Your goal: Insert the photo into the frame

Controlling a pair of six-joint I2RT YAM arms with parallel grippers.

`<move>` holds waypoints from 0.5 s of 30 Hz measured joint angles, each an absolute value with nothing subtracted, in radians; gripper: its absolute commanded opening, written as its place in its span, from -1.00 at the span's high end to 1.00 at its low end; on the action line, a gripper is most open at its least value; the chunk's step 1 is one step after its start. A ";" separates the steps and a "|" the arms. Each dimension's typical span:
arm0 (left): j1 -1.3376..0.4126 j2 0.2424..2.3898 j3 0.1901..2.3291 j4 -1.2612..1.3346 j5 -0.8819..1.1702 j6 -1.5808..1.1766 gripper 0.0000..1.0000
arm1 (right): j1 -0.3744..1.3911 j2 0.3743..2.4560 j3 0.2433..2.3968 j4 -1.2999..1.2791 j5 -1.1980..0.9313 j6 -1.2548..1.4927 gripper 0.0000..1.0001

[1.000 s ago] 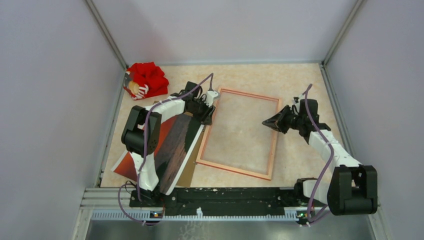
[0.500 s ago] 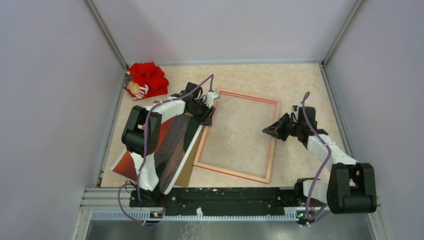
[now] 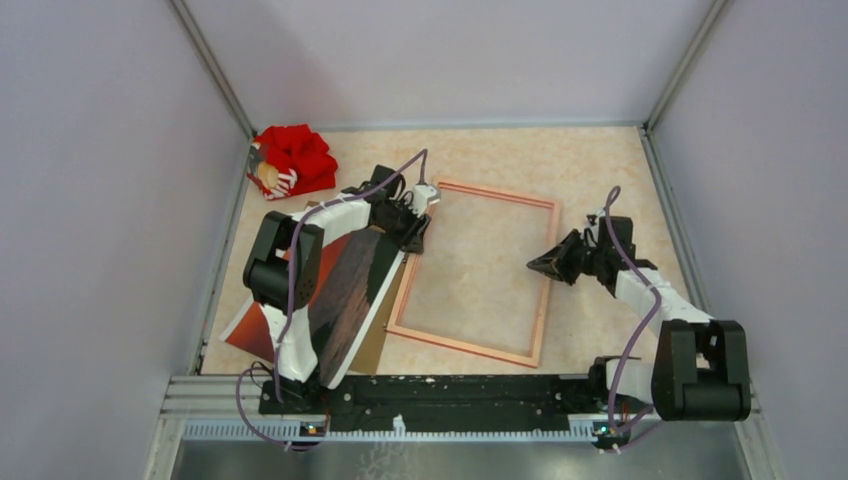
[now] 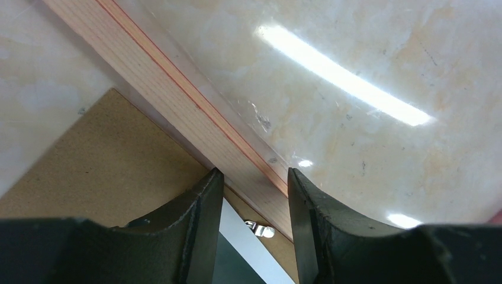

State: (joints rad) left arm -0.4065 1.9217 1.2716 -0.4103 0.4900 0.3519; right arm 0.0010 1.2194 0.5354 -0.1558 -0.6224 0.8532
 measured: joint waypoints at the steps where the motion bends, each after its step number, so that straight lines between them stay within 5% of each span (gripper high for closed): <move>1: -0.406 1.922 1.272 -0.416 0.492 0.352 -0.02 | -0.005 1.220 0.536 -0.158 -0.626 0.850 1.00; 15: -0.335 1.903 1.367 -0.499 0.572 0.351 -0.02 | -0.016 1.165 0.677 -0.213 -0.682 0.833 1.00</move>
State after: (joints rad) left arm -0.3347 1.9030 1.3670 -0.4992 0.5720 0.3511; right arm -0.0162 1.1648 0.6769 -0.2127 -0.6823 0.8326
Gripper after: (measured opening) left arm 0.512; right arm 0.006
